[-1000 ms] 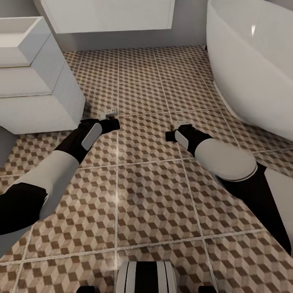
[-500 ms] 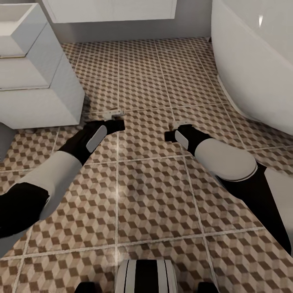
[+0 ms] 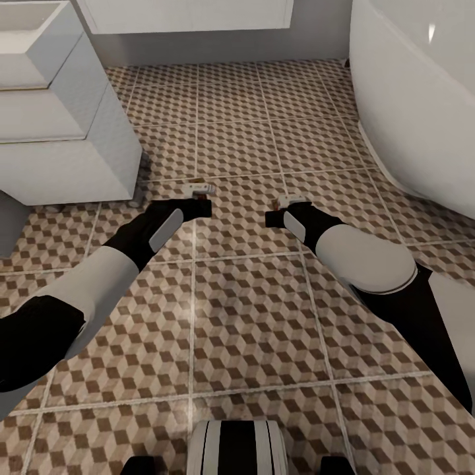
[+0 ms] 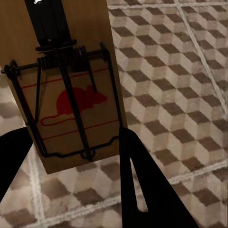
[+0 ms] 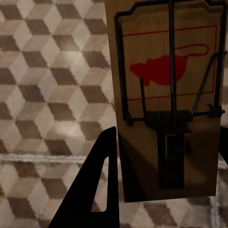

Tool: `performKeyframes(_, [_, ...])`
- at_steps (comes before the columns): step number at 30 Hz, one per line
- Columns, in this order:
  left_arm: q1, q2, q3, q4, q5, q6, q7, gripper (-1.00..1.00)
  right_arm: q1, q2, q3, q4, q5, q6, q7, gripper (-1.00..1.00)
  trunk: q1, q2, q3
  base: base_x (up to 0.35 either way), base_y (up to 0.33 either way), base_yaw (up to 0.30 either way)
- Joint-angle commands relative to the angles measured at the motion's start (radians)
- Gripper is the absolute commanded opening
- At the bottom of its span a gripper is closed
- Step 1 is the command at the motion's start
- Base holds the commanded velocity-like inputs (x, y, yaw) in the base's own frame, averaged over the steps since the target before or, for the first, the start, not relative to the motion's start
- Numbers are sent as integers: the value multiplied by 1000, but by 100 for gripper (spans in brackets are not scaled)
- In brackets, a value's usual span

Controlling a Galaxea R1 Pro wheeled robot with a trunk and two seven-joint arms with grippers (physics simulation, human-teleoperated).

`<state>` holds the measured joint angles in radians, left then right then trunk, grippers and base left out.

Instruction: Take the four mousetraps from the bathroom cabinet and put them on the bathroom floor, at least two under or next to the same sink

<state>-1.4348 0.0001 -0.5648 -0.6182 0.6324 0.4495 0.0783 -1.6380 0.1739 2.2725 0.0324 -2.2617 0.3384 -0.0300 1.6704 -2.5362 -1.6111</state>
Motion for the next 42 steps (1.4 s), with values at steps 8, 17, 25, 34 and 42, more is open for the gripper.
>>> performKeyframes(8, [-1,2,8,-5,5,6,12,-100,0,1,8,1,-13,-5,-5,-100,3,-2,-28,0,0,0])
performKeyframes(17, [0,19,9,-46,1,6,46,-100,0,1,7,1,-13,-7,-5,-100,7,-4,-63,0,0,0])
performKeyframes(25, [0,22,12,-56,2,3,50,-100,0,1,7,1,-13,-7,-5,-100,10,-5,-86,0,0,0])
performKeyframes(34, [0,26,29,-57,3,-4,50,-100,0,1,7,1,-13,-9,-6,-100,10,-5,-86,0,0,0])
performKeyframes(42, [0,21,30,-44,3,4,56,-100,-2,1,7,3,-13,-91,-10,-100,13,-7,-117,0,0,0])
